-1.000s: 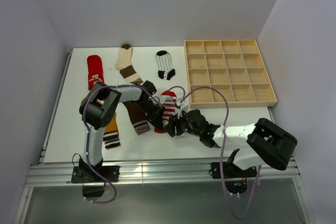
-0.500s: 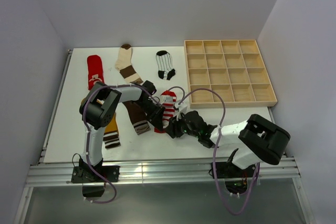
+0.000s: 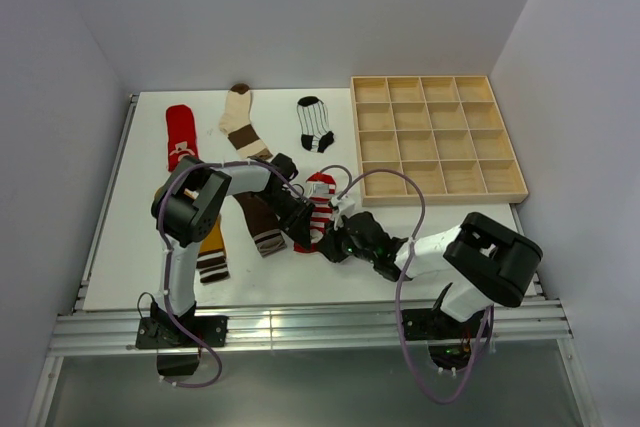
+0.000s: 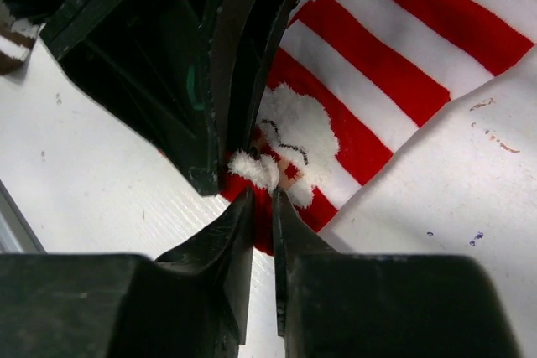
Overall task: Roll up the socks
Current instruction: Roll the sock at the center of the board.
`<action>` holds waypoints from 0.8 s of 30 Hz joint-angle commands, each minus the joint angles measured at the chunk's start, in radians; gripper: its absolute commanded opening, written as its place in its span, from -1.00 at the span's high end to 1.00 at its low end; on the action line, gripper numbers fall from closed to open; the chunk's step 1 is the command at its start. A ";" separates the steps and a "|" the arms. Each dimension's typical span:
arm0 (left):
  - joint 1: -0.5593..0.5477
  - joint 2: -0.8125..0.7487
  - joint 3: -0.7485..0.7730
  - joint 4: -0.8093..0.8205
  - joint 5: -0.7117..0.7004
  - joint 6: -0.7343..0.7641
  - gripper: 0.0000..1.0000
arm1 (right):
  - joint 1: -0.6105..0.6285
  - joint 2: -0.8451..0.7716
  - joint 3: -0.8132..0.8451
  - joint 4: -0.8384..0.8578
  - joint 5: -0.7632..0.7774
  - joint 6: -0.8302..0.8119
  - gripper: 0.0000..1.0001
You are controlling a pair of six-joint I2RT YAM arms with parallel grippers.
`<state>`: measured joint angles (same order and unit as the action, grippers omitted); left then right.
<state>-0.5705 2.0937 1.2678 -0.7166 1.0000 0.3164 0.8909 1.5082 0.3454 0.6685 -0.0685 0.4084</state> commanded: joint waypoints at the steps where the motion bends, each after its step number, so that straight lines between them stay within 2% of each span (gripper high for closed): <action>1: 0.001 -0.014 -0.007 0.068 -0.047 0.013 0.43 | 0.003 0.024 0.032 -0.073 0.052 0.058 0.70; 2: 0.003 -0.020 -0.013 0.083 -0.052 -0.002 0.39 | 0.003 0.029 0.038 -0.090 0.053 0.069 0.84; 3: 0.003 -0.033 -0.019 0.095 -0.057 -0.011 0.29 | 0.002 0.026 0.038 -0.110 0.052 0.076 0.88; 5: 0.004 -0.053 -0.045 0.150 -0.073 -0.040 0.23 | 0.000 0.020 0.040 -0.130 0.036 0.101 0.95; 8: 0.009 -0.118 -0.084 0.236 -0.113 -0.089 0.12 | 0.000 0.006 0.043 -0.175 0.015 0.125 0.95; 16: 0.063 -0.244 -0.198 0.489 -0.280 -0.258 0.07 | -0.001 0.009 0.078 -0.273 -0.022 0.156 0.99; 24: 0.121 -0.339 -0.265 0.589 -0.363 -0.272 0.05 | -0.027 0.024 0.063 -0.274 -0.063 0.178 1.00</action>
<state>-0.4480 1.8153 1.0222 -0.2157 0.6968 0.0597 0.8719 1.5116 0.4259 0.4896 -0.1116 0.5713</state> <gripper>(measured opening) 0.474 0.068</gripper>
